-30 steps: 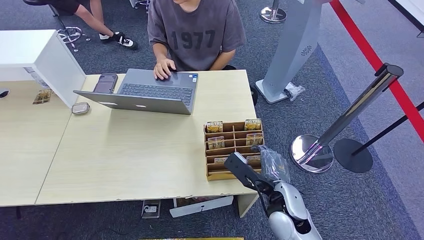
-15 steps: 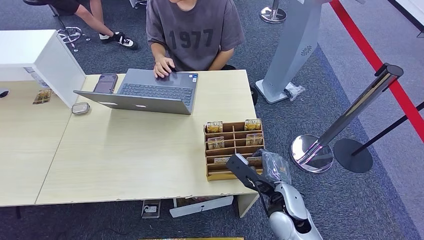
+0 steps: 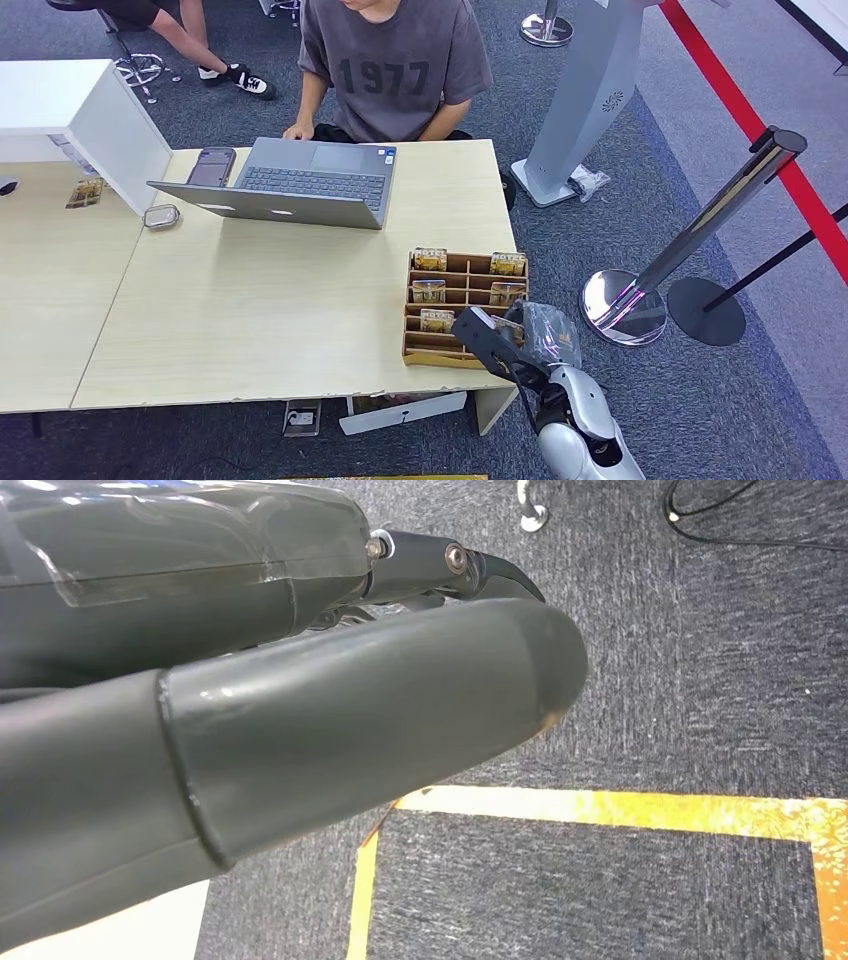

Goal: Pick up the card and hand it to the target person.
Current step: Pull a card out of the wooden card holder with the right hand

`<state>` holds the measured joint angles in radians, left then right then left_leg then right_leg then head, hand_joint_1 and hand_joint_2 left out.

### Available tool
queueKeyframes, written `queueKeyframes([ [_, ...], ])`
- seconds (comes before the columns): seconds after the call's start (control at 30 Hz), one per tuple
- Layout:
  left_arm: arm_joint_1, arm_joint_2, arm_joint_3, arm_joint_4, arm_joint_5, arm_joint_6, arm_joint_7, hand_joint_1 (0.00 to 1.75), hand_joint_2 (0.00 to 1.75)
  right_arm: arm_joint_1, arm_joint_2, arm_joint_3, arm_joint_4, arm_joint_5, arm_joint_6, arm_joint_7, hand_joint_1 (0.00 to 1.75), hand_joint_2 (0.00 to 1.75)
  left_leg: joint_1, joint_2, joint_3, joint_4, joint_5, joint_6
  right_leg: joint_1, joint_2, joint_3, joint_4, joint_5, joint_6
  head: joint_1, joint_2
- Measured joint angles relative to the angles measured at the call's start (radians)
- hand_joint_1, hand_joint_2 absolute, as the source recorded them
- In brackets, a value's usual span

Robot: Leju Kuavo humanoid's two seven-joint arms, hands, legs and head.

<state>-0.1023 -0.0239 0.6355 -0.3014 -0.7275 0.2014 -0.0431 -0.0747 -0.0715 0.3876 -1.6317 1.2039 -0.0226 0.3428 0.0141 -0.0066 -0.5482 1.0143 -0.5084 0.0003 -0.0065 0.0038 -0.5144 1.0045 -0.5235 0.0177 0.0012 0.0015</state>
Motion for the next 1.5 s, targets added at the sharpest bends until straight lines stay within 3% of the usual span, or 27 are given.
queueKeyframes([
  [0.3, 0.0, 0.0, 0.011, 0.0, -0.007, 0.001, 0.002, 0.0, 0.0, -0.002, 0.0, 0.0, -0.001, 0.006, -0.012, -0.012, 1.4, 1.75, 0.0, 0.0, 0.0, 0.0, 0.0, 0.0, 0.0, 0.0, 0.0, 0.0, 0.0, 0.0, 0.0, 0.0],
  [0.47, 0.0, 0.0, 0.019, 0.0, -0.016, 0.001, -0.002, 0.0, 0.0, -0.02, -0.002, 0.0, -0.032, 0.034, 0.026, -0.021, 1.36, 1.75, 0.0, 0.0, 0.0, 0.0, 0.0, 0.0, 0.0, 0.0, 0.0, 0.0, 0.0, 0.0, 0.0, 0.0],
  [0.63, 0.0, 0.001, 0.024, 0.0, -0.022, 0.001, -0.001, 0.0, 0.0, -0.056, -0.023, 0.001, -0.103, 0.062, 0.085, -0.051, 1.38, 1.75, 0.0, 0.0, 0.0, 0.0, 0.0, 0.0, 0.0, 0.0, 0.0, 0.0, 0.0, 0.0, 0.0, 0.0],
  [0.97, 0.0, 0.001, 0.04, 0.0, -0.03, -0.004, -0.001, 0.0, 0.0, -0.126, -0.07, -0.002, -0.273, 0.05, 0.097, -0.084, 1.39, 1.75, 0.0, 0.0, 0.0, 0.0, 0.0, 0.0, 0.0, 0.0, 0.0, 0.0, 0.0, 0.0, 0.0, 0.0],
  [1.27, 0.0, 0.001, 0.044, 0.0, -0.038, -0.004, -0.006, 0.0, 0.0, -0.14, -0.084, -0.005, -0.334, 0.018, 0.071, -0.097, 1.5, 1.75, 0.0, 0.0, 0.0, 0.0, 0.0, 0.0, 0.0, 0.0, 0.0, 0.0, 0.0, 0.0, 0.0, 0.0],
  [1.5, -0.002, 0.0, 0.044, 0.0, -0.059, -0.01, -0.014, 0.0, 0.0, -0.215, -0.076, -0.023, -0.346, -0.057, 0.005, -0.121, 1.63, 1.75, 0.0, 0.0, 0.0, 0.0, 0.0, 0.0, 0.0, 0.0, 0.0, 0.0, 0.0, 0.0, 0.0, 0.0],
])
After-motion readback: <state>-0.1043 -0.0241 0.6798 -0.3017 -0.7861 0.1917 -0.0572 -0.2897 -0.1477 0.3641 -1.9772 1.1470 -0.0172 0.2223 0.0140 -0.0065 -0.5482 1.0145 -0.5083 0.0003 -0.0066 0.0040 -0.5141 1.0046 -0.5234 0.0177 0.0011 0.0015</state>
